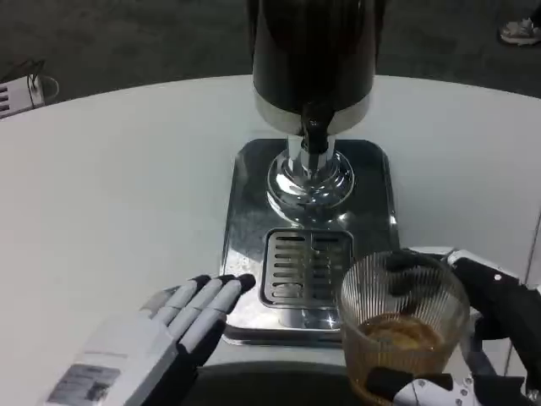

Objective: Grasp the cup under the faucet to collect the drink, then remove the cup.

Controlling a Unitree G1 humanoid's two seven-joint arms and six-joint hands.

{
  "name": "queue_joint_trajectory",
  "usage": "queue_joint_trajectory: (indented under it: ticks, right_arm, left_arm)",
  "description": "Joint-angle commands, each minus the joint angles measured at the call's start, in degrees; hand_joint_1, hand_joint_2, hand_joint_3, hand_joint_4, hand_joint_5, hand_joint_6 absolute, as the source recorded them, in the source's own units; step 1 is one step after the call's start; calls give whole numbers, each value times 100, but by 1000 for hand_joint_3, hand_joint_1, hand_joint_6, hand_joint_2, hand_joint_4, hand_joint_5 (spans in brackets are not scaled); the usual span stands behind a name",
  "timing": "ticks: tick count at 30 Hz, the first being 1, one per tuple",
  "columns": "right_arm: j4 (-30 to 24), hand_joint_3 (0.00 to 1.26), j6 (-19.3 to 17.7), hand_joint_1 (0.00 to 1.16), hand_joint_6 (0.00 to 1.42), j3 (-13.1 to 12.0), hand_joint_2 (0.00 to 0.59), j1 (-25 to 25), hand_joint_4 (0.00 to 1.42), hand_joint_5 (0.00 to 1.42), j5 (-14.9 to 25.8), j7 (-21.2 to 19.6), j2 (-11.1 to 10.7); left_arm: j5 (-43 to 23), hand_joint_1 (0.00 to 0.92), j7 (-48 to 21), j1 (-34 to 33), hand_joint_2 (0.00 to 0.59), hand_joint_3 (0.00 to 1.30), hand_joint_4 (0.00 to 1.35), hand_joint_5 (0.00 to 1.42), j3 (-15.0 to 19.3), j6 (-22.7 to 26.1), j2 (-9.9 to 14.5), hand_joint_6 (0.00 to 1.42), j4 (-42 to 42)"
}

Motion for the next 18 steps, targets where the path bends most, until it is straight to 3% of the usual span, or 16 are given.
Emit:
queue_joint_trajectory:
  ticks: [1, 18]
  right_arm:
    - [-267, 1166, -295, 962, 1401, -133, 196, 70, 1411, 1414, 82, 48, -36]
    - [-318, 1156, -587, 953, 1401, -396, 194, 206, 1411, 1414, -48, 22, -7]
  left_arm:
    - [229, 0, -82, 132, 64, 8, 0, 0, -85, 125, -37, 15, -157]
    - [531, 0, -261, 158, 64, 0, 0, 0, -303, 498, -191, 0, -378]
